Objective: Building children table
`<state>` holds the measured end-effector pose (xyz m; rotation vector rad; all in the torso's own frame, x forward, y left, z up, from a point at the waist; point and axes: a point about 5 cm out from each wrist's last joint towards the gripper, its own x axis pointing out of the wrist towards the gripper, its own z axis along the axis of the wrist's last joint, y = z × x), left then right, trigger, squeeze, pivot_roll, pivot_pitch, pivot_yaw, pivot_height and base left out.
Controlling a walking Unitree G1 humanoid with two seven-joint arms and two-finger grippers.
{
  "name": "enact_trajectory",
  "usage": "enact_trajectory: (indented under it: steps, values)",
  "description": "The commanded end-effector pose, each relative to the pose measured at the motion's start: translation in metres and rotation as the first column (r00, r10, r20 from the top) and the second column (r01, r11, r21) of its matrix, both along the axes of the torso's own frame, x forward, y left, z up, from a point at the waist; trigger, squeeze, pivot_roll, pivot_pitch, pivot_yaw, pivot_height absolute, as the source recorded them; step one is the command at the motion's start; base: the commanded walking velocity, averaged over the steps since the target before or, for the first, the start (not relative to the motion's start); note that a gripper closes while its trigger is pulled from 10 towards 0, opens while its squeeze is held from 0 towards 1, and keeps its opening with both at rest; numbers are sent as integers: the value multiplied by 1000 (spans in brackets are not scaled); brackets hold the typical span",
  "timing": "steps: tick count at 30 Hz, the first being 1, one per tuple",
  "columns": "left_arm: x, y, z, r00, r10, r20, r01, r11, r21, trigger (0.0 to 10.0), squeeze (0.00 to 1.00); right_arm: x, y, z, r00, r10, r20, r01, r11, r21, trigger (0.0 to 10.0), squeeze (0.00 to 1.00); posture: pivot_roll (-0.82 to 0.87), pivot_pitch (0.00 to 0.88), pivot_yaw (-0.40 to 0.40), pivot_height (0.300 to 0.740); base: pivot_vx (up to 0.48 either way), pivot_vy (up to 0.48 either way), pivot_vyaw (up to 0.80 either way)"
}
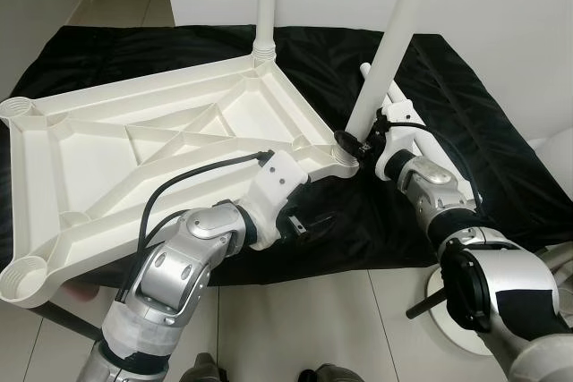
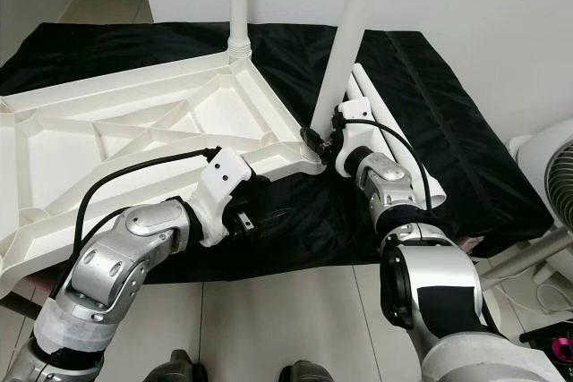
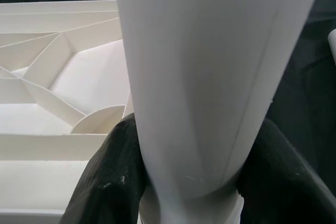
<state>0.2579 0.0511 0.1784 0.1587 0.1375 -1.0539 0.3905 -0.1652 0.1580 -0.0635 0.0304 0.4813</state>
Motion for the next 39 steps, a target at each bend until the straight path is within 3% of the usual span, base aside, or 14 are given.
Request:
enact_trajectory:
  steps: [1, 12, 16, 18, 21, 27, 34, 38, 39]
  values:
    - [0, -2, 4, 999, 29, 24, -29, 1000, 7, 10000, 0, -3, 0, -13, 997, -24, -67, 24, 1000, 6, 10000, 0, -25, 40, -4, 740, 0, 0, 0]
    - [-2, -2, 3, 999, 43, 21, -43, 999, 3, 10000, 0, -2, 8, -16, 991, -132, -18, 132, 991, -22, 10000, 0, -11, 35, -32, 740, 0, 0, 0]
    - [-3, -2, 2, 999, 47, 19, -47, 999, 0, 10000, 0, -3, 16, -21, 971, -236, -25, 237, 971, 40, 10000, 0, -9, 35, -34, 740, 0, 0, 0]
    - [-4, -2, 1, 999, 50, 17, -50, 999, -3, 10000, 0, -4, 21, -26, 933, -356, -50, 359, 930, 79, 10000, 0, -7, 31, -44, 740, 0, 0, 0]
    - [-5, -2, 1, 999, 51, 16, -51, 999, -3, 10000, 0, -4, 23, -28, 913, -403, -59, 407, 909, 86, 10000, 0, -7, 30, -46, 740, 0, 0, 0]
    - [-6, -2, 0, 999, 52, 15, -52, 999, -4, 10000, 0, -6, 33, -32, 871, -483, -94, 491, 864, 109, 10000, 0, -9, 24, -53, 740, 0, 0, 0]
    - [-7, -5, 0, 999, 47, 12, -47, 999, -7, 10000, 0, -6, 41, -24, 809, -585, -56, 587, 802, 112, 10000, 0, -14, 21, -52, 740, 0, 0, 0]
    - [-7, -5, -1, 999, 45, 13, -45, 999, -6, 10000, 0, -6, 42, -21, 809, -585, -54, 586, 799, 135, 10000, 0, -15, 23, -53, 740, 0, 0, 0]
    - [-7, -4, -1, 999, 46, 13, -46, 999, -5, 10000, 0, -6, 41, -21, 812, -581, -53, 582, 800, 148, 10000, 1000, -14, 23, -54, 740, 0, 0, 0]
